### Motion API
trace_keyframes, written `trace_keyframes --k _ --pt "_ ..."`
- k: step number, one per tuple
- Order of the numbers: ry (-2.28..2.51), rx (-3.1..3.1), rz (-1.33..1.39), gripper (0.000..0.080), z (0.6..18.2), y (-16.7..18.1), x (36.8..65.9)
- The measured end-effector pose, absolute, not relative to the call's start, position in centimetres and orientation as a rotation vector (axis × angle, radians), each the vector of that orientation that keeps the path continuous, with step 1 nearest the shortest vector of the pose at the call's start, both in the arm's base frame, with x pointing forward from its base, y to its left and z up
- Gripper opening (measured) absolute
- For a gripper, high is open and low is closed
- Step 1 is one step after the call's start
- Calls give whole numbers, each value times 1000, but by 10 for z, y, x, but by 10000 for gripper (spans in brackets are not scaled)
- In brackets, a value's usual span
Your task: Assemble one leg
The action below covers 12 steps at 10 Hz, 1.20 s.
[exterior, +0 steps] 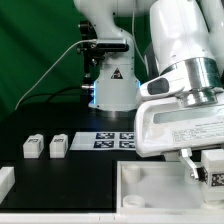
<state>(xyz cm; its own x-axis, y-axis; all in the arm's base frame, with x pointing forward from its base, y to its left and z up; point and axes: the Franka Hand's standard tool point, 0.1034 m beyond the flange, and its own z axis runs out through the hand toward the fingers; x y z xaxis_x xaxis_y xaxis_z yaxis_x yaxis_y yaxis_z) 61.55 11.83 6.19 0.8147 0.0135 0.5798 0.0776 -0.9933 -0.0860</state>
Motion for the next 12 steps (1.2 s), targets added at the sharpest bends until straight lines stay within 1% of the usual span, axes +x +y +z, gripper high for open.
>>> trace_keyframes --k 2,3,4,5,6,7,12 --pt "-46 -2915 -904 287 62 118 615" --pt "-48 -2922 -869 339 60 118 613" --pt "-48 -2926 -853 475 58 119 612" --pt "-48 -2926 -853 475 58 119 612" --pt "-48 -2926 -852 609 58 119 612" --pt "-48 -2926 -852 637 57 119 612" --pt "-48 -2926 -852 648 57 119 612"
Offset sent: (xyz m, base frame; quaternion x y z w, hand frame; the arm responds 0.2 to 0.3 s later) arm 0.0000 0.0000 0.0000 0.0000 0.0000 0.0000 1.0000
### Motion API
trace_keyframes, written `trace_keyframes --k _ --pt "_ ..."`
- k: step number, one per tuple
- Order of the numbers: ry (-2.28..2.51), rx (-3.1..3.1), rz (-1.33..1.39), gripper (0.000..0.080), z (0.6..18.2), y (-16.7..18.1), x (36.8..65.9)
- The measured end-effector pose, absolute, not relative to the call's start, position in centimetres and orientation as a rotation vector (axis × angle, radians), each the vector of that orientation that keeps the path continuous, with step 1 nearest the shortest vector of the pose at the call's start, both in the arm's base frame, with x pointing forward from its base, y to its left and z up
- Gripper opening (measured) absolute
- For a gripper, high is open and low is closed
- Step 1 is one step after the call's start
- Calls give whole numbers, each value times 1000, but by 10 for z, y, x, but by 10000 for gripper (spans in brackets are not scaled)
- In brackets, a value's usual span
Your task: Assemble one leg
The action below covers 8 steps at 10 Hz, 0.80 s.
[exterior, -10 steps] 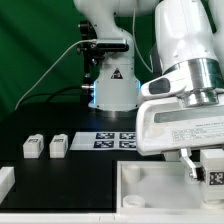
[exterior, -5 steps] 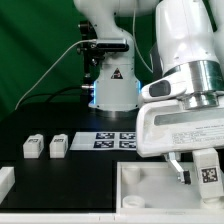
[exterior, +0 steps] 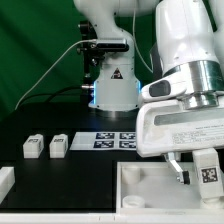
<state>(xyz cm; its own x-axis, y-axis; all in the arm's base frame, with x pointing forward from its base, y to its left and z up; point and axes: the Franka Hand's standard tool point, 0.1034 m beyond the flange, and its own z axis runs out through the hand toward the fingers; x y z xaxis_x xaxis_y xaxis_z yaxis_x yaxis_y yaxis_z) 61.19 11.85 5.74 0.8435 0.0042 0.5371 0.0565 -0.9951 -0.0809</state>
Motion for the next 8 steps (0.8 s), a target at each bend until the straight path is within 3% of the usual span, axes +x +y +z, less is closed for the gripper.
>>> trace_keyframes --k 2,4,5,7,8 --pt "-48 -2927 -844 648 58 119 612" --pt "-52 -2929 -804 648 82 117 618" --pt "-54 -2938 -741 648 86 116 618" --pt "-34 -2943 -742 648 87 106 623" --pt "-43 -2958 -571 648 83 110 619"
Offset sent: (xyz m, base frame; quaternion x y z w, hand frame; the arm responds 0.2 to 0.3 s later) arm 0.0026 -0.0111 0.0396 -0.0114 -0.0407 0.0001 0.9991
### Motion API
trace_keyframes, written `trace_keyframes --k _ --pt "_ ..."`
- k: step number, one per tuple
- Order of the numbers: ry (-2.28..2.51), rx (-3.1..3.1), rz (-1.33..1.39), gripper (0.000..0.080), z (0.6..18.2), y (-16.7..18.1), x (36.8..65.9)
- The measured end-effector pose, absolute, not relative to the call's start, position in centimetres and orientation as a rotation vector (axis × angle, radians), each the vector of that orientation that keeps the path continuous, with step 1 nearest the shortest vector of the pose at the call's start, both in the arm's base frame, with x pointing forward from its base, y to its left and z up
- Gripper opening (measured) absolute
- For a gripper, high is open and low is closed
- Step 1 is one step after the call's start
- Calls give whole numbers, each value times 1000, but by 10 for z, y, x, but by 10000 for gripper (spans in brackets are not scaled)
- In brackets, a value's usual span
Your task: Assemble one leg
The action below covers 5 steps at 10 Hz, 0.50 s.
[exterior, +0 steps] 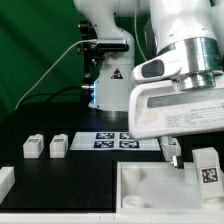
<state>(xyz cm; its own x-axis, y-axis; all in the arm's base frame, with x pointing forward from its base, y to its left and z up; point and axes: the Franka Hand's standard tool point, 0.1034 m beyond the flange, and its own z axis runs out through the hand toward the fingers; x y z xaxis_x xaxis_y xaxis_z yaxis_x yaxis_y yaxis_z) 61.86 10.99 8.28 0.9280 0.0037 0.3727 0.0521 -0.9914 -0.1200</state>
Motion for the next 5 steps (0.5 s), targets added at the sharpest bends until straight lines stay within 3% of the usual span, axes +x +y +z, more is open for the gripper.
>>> trace_keyframes --k 4,5 --pt "-9 -2947 79 648 79 122 612" --pt "3 -2952 4 648 80 124 623"
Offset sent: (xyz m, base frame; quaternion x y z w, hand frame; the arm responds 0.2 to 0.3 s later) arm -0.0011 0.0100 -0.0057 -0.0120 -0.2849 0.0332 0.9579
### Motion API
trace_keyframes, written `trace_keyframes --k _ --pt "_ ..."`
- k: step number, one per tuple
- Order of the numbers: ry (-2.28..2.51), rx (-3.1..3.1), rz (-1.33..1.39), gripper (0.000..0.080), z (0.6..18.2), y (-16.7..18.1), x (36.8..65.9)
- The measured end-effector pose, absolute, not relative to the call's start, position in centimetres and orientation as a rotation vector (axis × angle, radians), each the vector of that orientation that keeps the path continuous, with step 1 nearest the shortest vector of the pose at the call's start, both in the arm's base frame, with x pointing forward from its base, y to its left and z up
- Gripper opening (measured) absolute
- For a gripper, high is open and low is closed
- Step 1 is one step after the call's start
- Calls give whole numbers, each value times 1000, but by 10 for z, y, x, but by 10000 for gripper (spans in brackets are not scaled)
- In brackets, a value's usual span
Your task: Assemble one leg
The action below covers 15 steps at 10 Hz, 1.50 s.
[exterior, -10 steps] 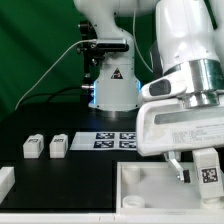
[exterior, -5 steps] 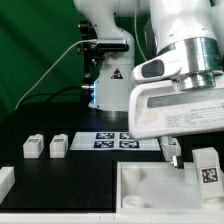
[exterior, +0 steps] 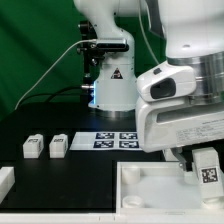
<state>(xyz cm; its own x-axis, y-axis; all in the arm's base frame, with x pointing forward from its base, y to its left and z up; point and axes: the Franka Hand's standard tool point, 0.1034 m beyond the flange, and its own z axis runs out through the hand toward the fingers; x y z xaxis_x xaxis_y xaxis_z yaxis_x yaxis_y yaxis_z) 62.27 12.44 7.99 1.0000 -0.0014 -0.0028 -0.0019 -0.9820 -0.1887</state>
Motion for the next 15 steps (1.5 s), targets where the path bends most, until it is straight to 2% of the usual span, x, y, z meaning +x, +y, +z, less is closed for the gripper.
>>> trace_keyframes --k 1,2,3,4,5,8,12,15 --pt "3 -2953 9 648 79 124 620" --pt "4 -2953 9 535 78 123 621" --pt "4 -2953 9 373 78 123 620" --pt "4 -2962 4 373 78 118 622" --pt "6 -2963 5 298 78 117 622" --pt "84 -2959 10 298 77 117 622" --pt "1310 -2599 131 298 76 118 626" --pt "1680 -2370 183 297 75 122 626"
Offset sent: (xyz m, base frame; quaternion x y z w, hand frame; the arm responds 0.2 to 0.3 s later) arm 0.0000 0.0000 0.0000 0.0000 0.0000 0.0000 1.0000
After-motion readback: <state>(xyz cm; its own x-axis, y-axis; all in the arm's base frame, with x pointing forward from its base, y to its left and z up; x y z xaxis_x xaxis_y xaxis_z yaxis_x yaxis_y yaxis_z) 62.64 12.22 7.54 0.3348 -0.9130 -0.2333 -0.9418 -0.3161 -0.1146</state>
